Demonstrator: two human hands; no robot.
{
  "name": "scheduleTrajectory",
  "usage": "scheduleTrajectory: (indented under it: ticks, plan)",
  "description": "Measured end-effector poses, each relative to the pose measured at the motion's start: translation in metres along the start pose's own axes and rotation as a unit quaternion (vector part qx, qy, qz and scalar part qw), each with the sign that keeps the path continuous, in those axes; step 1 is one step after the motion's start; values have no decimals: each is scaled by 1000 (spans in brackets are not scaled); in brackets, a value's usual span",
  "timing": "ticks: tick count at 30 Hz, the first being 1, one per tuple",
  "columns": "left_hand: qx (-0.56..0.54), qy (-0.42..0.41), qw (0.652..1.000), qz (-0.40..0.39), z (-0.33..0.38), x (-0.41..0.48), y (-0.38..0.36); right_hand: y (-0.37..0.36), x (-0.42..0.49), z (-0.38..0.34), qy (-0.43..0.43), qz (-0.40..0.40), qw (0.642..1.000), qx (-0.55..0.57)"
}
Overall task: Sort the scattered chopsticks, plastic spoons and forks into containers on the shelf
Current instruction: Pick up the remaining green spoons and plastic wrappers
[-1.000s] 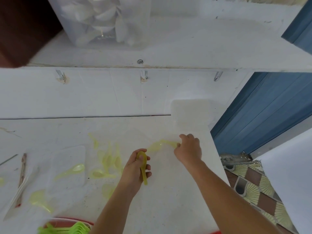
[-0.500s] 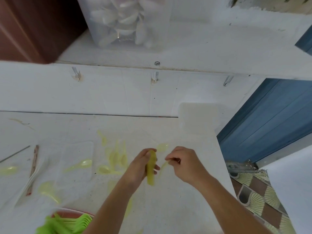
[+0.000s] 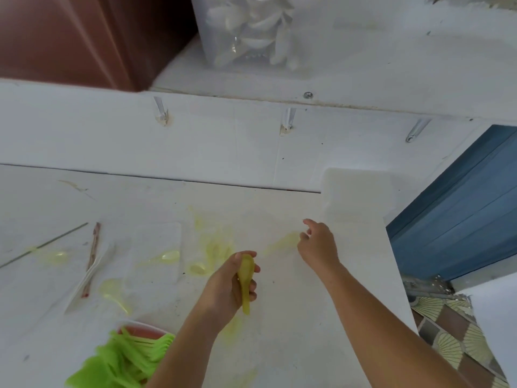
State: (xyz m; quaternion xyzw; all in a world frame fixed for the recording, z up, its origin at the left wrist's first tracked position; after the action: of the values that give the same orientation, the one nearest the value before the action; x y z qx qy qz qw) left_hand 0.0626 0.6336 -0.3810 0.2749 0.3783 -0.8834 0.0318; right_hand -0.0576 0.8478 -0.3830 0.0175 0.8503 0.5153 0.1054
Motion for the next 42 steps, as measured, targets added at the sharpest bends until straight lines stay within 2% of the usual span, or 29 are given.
scheduleTrajectory:
  ticks: [3, 6, 9, 11, 12, 13, 15, 17, 18, 23, 25, 28, 30, 32, 35, 38, 42]
  plan:
    - [-31, 0, 999, 15, 10, -9, 13, -21, 10, -6, 31, -40, 995, -87]
    - [-40, -12, 999, 22, 18, -15, 24, -12, 4, -4, 10, -23, 997, -71]
    - [-37, -19, 999, 20, 21, -20, 33, 30, -22, -2, 38, 90, 991, -86]
    - [-23, -27, 999, 12, 20, -23, 37, 62, -51, -3, 87, 194, 974, -80]
    - [-12, -31, 999, 8, 18, -25, 38, 72, -67, -9, 120, 216, 967, -53]
    - [-2, -34, 999, 6, 16, -28, 38, 76, -81, -18, 158, 207, 965, -15]
    - [9, -29, 1000, 0, 8, -34, 33, 63, -105, -46, 215, 92, 969, 75]
    - [16, -5, 1000, -12, -4, -41, 26, 31, -127, -72, 221, -41, 970, 97]
    - [28, 7, 999, -21, -10, -45, 23, 15, -135, -82, 224, -72, 968, 83]
    - [56, 14, 998, -19, -20, -54, 30, -22, -150, -99, 195, -28, 980, 30]
    - [34, 12, 999, -6, -19, -57, 36, -29, -154, -105, 195, -45, 979, 27]
    - [-22, -7, 1000, 15, -11, -64, 47, -34, -148, -111, 190, -115, 969, 107]
    - [-53, -25, 998, 15, 1, -67, 52, -36, -127, -104, 124, -97, 977, 142]
    - [-66, -38, 997, 11, 15, -69, 53, -48, -105, -97, 87, -77, 991, 62]
    - [-76, -40, 996, -6, 34, -73, 46, -78, -97, -108, 136, -120, 976, -122]
    - [-112, -39, 992, -45, 52, -78, 33, -87, -100, -116, 161, -103, 969, -156]
    - [-120, -55, 988, -82, 68, -85, 25, -78, -100, -107, 138, -88, 979, -125]
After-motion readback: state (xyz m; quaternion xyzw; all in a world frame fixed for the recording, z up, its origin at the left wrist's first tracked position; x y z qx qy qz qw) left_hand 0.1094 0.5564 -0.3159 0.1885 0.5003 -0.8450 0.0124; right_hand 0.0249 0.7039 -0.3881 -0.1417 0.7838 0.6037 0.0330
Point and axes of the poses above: each hand's wrist, its own x-axis towards the middle knuckle, its own y-axis out of the back of the hand, z = x × y, the point moved 6 cm from there along x, towards the middle knuckle, and after that the axes turned 13 degrees about -x, right-handed, at the moved point
